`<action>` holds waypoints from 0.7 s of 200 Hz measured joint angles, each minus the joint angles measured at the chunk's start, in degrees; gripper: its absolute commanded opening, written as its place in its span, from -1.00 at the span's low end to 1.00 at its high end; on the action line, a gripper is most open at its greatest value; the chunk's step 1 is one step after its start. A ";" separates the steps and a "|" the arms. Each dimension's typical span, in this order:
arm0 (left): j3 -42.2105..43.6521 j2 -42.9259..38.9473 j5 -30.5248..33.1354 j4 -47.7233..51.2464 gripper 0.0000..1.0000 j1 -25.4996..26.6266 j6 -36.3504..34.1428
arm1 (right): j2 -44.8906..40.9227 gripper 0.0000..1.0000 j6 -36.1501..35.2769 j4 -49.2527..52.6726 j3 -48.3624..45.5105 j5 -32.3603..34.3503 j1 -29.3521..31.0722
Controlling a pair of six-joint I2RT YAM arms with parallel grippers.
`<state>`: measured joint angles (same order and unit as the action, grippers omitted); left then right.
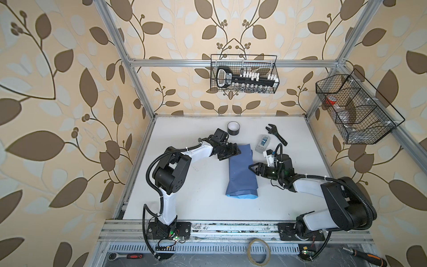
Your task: Wrap the gift box in paper
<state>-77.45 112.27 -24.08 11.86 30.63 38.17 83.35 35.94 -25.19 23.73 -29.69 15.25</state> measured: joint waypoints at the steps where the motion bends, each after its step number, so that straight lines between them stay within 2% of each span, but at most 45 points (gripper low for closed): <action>1: -0.07 0.04 0.00 0.00 0.71 0.00 0.00 | 0.00 0.49 0.00 0.00 0.00 0.00 0.00; 38: -0.68 0.04 0.59 -1.27 0.72 -0.50 -0.09 | 0.20 0.50 -0.04 -0.35 -0.07 -0.22 -0.11; 73: 8.85 -7.10 3.04 -2.51 0.79 -0.72 0.07 | 0.59 0.50 -0.11 -0.74 -0.07 -0.83 -0.37; 95: 12.52 -10.14 0.74 -2.64 0.78 -0.66 0.09 | 0.74 0.49 -0.13 -0.94 -0.07 -1.07 -0.42; 140: 15.65 -10.45 -4.61 -2.89 0.72 0.63 -0.24 | 0.74 0.49 -0.13 -0.96 -0.07 -1.14 -0.42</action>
<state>-61.80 101.82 -28.69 8.97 31.27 37.93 84.09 35.81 -26.15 23.66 -30.83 14.83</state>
